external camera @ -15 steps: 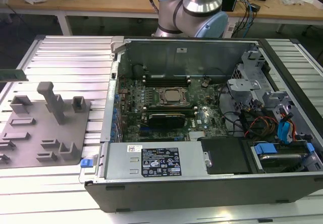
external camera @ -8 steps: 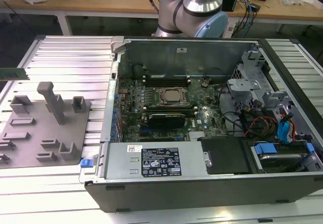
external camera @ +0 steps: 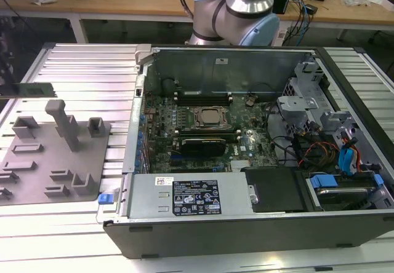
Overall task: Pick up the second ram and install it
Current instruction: 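Pick up the second ram and move it above second insertion slot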
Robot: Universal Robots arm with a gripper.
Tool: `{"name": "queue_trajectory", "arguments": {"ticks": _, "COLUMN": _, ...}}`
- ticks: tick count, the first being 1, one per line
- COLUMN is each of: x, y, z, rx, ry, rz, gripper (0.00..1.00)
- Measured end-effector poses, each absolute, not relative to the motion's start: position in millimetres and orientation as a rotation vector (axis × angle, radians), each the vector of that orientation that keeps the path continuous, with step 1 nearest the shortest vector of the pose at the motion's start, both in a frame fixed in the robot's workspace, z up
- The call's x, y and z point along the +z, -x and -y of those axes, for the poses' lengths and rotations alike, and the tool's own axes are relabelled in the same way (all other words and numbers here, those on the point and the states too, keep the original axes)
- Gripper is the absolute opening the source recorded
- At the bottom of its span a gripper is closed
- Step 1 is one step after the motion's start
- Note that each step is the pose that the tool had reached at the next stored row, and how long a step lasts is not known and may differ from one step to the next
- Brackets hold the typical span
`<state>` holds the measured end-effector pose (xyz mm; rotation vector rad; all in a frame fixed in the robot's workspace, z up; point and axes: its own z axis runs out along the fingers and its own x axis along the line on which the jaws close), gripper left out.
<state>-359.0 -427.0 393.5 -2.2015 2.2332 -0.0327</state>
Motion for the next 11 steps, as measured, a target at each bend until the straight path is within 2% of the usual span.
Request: {"name": "queue_trajectory", "arguments": {"ticks": 11, "x": 394, "y": 289, "z": 427, "rx": -0.027, "ry": 2.204, "rz": -2.236, "gripper": 0.14}}
